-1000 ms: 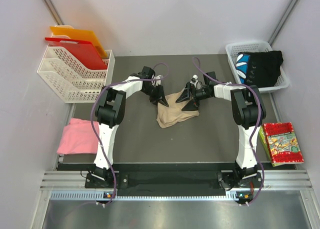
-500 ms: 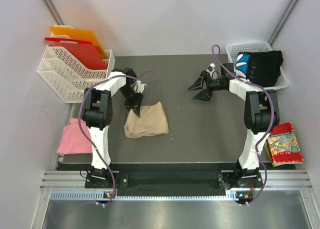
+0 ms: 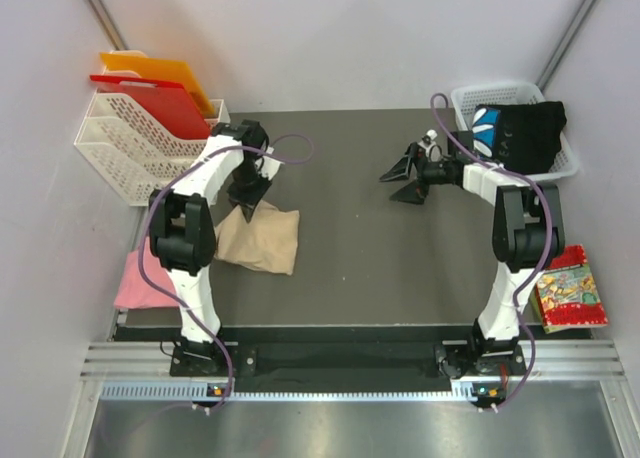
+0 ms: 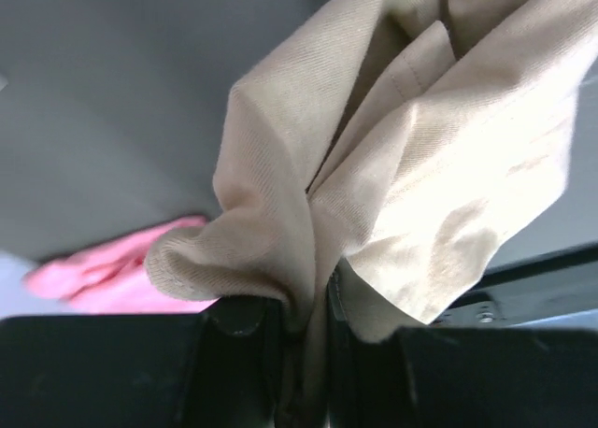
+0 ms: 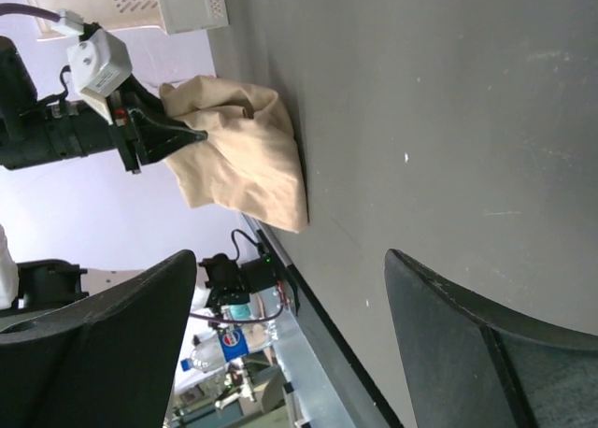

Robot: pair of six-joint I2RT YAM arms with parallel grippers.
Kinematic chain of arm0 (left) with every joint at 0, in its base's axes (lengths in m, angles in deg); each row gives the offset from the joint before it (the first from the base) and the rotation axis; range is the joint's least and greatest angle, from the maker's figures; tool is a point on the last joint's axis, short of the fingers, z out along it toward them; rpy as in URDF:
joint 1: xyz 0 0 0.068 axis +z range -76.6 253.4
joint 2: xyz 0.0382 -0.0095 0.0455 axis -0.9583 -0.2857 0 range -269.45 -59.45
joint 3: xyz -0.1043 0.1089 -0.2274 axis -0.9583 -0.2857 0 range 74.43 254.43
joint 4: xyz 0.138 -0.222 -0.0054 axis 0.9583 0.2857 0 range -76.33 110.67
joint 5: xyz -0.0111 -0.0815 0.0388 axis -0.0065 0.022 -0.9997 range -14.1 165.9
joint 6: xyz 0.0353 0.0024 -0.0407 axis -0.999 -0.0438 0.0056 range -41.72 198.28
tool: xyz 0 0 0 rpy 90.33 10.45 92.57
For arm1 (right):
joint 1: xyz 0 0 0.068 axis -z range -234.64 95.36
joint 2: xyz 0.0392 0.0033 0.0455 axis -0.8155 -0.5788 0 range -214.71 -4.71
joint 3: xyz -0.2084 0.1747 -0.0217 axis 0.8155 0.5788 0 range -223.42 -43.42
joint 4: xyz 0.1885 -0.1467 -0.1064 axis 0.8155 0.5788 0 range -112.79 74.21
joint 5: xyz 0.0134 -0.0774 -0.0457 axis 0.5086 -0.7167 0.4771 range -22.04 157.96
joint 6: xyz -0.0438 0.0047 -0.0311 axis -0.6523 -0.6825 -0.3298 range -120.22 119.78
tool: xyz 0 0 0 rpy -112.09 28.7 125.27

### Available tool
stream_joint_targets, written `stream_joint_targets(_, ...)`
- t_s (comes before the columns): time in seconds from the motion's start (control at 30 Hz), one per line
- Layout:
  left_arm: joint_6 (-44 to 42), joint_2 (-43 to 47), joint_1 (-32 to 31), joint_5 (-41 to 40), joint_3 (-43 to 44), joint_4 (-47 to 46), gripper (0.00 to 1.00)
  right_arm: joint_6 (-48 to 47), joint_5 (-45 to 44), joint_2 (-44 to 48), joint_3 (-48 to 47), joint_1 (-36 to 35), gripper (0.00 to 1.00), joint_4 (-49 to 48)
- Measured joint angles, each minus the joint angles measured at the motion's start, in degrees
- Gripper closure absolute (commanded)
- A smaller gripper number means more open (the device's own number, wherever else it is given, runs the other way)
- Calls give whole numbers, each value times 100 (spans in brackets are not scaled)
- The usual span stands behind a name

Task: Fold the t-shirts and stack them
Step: Neatly place the folded tshirt to the corner

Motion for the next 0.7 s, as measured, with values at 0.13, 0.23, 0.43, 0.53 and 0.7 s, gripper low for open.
stream_joint_targets(0.13,-31,111,-13,-619,-125,-26,100,26,0,144,0,-2,18,-52)
stream_joint_targets(0.23,-61,225,-17,-1058,-367,11,100,55,7,247,15,-2,18,-90)
stream_joint_targets(0.43,-146,424,-9,-1862,-457,20,100,111,33,417,175,-2,18,-214)
stream_joint_targets(0.53,-177,852,98,-2046,-706,4,100,153,44,444,197,-2,18,-275)
stream_joint_targets(0.7,-227,1532,518,-2326,-935,37,100,232,57,503,297,-2,18,-417)
